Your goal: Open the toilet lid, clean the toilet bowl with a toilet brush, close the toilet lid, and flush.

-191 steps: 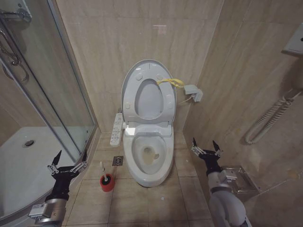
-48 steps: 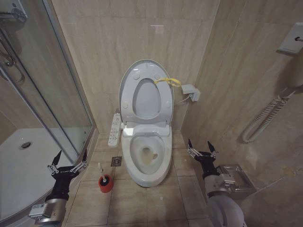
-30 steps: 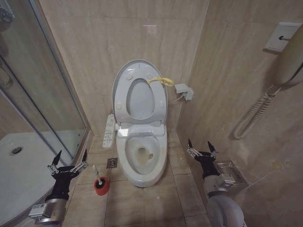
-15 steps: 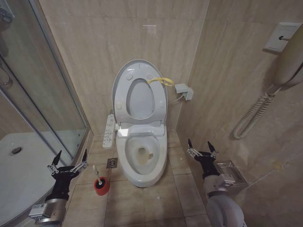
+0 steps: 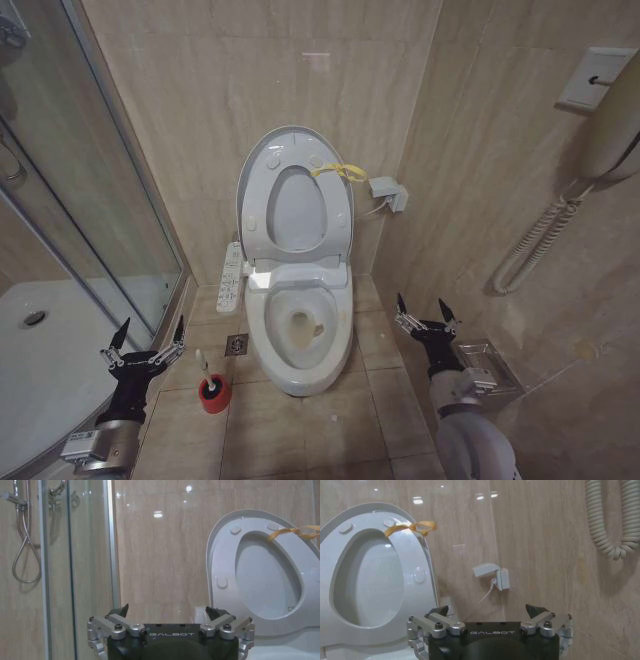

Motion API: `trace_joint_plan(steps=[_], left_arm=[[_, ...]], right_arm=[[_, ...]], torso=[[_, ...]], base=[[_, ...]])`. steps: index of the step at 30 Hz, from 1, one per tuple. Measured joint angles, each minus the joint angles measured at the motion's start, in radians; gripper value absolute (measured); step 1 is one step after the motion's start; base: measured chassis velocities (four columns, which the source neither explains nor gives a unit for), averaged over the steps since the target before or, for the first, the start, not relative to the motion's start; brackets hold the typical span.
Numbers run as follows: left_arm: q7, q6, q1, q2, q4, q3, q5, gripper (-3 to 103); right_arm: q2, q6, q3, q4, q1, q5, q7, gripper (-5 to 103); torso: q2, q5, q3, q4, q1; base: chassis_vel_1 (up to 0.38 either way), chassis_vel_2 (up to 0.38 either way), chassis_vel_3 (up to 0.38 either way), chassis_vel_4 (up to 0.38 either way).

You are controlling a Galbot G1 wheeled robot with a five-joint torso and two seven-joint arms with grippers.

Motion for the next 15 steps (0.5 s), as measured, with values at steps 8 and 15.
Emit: trace_joint_plan(steps=[8, 15], left_arm=[[0.000, 0.000, 0.000, 0.000, 0.000, 0.000, 0.000, 100], [0.000, 0.002, -0.001, 0.000, 0.000, 0.001, 0.000, 100]], right_arm=[[0.000, 0.000, 0.000, 0.000, 0.000, 0.000, 0.000, 100], [0.000, 0.000, 0.000, 0.000, 0.000, 0.000, 0.000, 100]], torso=[[0.000, 0.0000, 0.000, 0.0000, 0.000], [0.000, 0.0000, 0.000, 0.0001, 0.000]], base=[[0.000, 0.000, 0.000, 0.000], [0.000, 0.000, 0.000, 0.000]])
